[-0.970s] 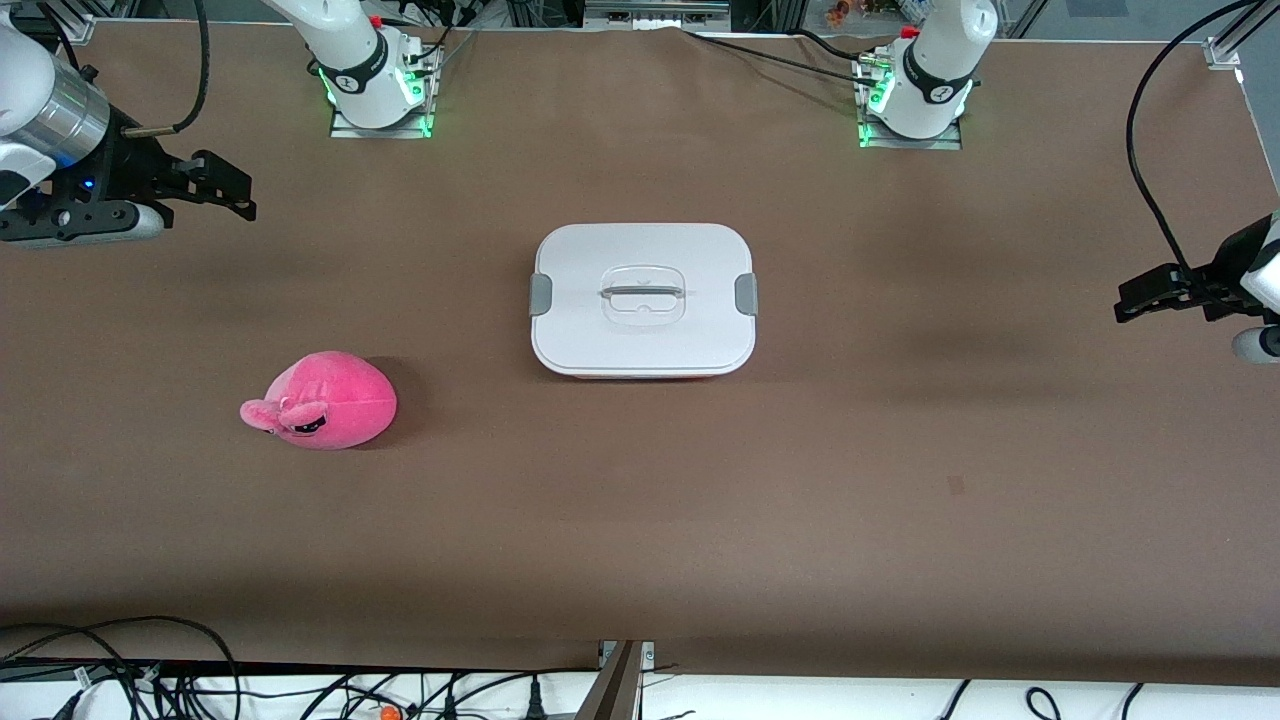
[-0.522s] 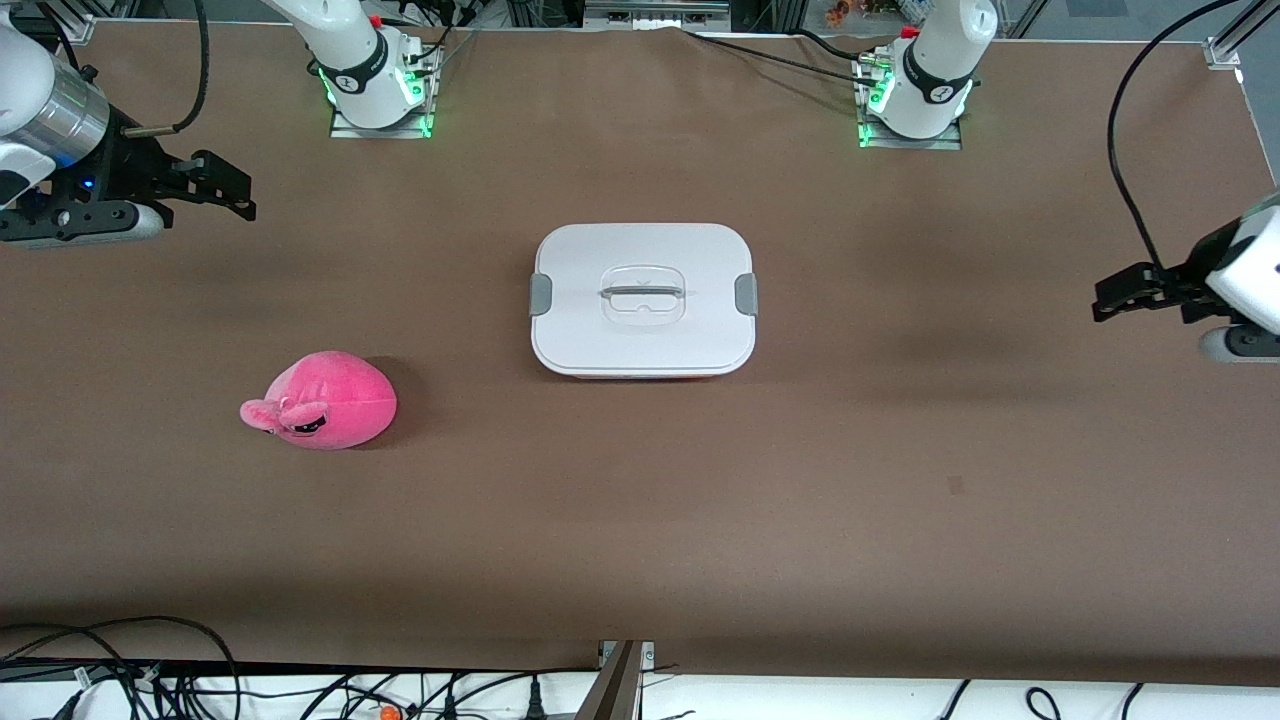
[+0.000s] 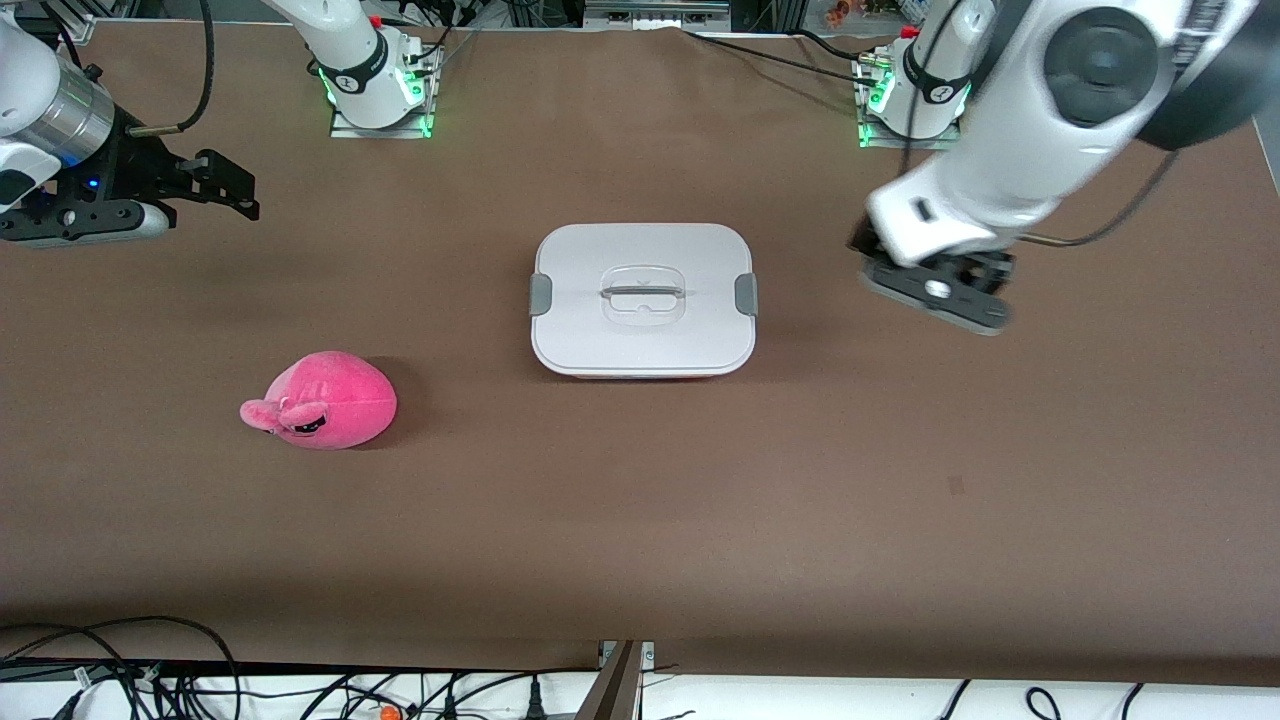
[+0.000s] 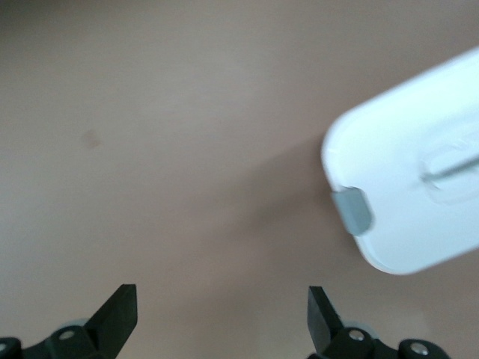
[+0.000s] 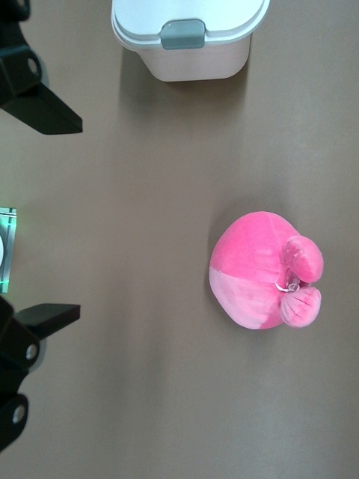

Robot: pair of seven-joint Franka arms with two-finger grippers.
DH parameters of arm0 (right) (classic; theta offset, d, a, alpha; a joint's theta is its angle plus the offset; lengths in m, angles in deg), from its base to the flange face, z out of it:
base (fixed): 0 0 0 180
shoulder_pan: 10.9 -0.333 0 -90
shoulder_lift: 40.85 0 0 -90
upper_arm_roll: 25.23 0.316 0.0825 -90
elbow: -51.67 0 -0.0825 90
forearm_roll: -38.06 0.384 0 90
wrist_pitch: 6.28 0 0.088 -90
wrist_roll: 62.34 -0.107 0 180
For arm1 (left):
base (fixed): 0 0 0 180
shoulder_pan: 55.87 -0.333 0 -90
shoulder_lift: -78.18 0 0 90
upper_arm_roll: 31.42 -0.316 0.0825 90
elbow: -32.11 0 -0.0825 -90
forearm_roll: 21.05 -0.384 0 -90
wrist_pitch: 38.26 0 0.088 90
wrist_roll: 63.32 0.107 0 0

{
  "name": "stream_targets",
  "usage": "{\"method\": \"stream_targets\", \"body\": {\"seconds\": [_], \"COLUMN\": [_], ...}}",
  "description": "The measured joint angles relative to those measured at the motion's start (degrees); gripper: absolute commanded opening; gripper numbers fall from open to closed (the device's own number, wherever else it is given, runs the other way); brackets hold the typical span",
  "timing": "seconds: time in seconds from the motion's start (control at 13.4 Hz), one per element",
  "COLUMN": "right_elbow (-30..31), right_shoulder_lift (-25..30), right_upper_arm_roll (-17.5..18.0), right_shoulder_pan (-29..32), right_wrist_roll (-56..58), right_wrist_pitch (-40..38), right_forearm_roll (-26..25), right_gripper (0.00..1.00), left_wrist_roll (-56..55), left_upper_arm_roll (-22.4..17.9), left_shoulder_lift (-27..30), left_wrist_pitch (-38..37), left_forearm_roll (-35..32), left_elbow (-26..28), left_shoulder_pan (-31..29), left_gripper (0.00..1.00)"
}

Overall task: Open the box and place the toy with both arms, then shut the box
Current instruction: 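Lower the left gripper onto the lid handle and grasp it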

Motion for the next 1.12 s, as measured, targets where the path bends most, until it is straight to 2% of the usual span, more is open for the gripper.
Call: {"method": "stream_targets", "body": {"seconds": [0.15, 0.37, 0.67, 1.12], "right_elbow": [0.00, 0.04, 0.05, 0.53], "right_shoulder_lift": [0.00, -0.04, -0.19, -0.55], "right_upper_arm_roll": [0.04, 0.08, 0.07, -0.11], "right_shoulder_pan": [-0.01, -0.03, -0.02, 0.00], "right_wrist_roll": [0.00, 0.00, 0.00, 0.00], "right_wrist_pitch": [0.21, 0.33, 0.77, 2.04], "right_forearm_roll": [0.00, -0.01, -0.01, -0.01], "right_gripper": [1.00, 1.00, 1.00, 1.00], "left_wrist_roll": [3.42, 7.54, 10.18, 21.31], "left_upper_arm_roll": [2.59, 3.11, 3.10, 3.08], "left_shoulder_lift": [-2.14, -6.56, -12.09, -14.86], "left_wrist_pitch": [0.06, 1.42, 9.79, 17.85], "left_forearm_roll": [-0.19, -0.20, -1.12, -13.08], "left_elbow": [0.02, 0.02, 0.00, -0.10], "left_shoulder_pan": [4.28, 10.72, 17.17, 21.17], "left_gripper": [1.00, 1.00, 1.00, 1.00]}}
